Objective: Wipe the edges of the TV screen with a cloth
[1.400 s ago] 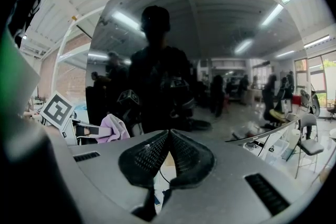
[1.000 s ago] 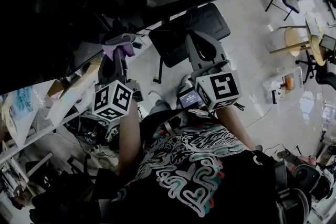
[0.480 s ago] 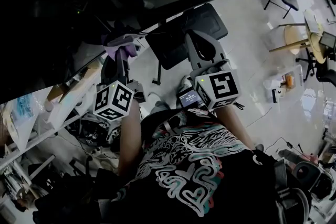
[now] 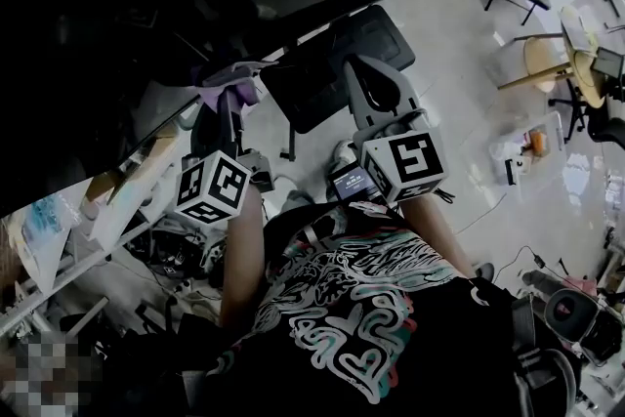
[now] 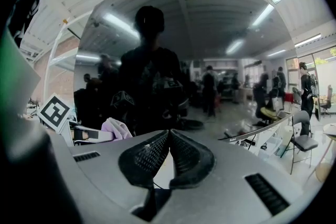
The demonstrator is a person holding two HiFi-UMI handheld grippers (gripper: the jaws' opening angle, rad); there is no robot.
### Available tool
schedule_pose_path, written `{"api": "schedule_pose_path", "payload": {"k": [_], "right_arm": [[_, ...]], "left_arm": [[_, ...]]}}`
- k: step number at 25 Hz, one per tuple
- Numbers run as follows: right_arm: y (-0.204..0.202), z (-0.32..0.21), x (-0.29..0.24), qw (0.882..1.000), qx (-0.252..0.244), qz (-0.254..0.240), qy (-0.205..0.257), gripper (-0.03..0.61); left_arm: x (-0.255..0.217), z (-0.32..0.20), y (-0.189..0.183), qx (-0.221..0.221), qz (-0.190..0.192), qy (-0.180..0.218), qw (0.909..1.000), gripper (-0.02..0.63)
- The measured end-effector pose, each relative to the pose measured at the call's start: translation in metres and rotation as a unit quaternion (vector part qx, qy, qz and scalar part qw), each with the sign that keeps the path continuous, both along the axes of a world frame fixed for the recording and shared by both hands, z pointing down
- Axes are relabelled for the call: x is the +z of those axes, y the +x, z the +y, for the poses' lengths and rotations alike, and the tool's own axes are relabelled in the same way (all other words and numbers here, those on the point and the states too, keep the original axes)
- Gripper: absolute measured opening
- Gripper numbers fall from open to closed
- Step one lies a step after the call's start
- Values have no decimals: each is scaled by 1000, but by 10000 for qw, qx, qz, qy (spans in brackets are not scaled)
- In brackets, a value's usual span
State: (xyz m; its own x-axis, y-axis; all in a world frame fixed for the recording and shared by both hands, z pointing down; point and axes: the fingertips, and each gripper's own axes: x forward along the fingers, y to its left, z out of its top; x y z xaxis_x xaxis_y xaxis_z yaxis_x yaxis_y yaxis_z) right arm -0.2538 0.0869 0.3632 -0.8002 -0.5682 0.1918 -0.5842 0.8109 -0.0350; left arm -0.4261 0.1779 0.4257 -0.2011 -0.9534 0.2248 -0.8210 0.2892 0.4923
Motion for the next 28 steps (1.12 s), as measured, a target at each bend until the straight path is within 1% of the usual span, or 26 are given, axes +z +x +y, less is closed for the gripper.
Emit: {"api": "schedule_pose_path", "payload": {"k": [10,21,28], "right_arm": [[24,-27,4,9999,136,-20,-25,31],[43,-46,2,9998,191,-57,-80,31],[51,-60,4,9997,215,-76,-88,31]], "left_arm": [[2,-33,26,208,71,24,9998,55],[-5,-53,47,276,105,59,9995,55],[-3,-67,58,327,196,97,9992,54]]}}
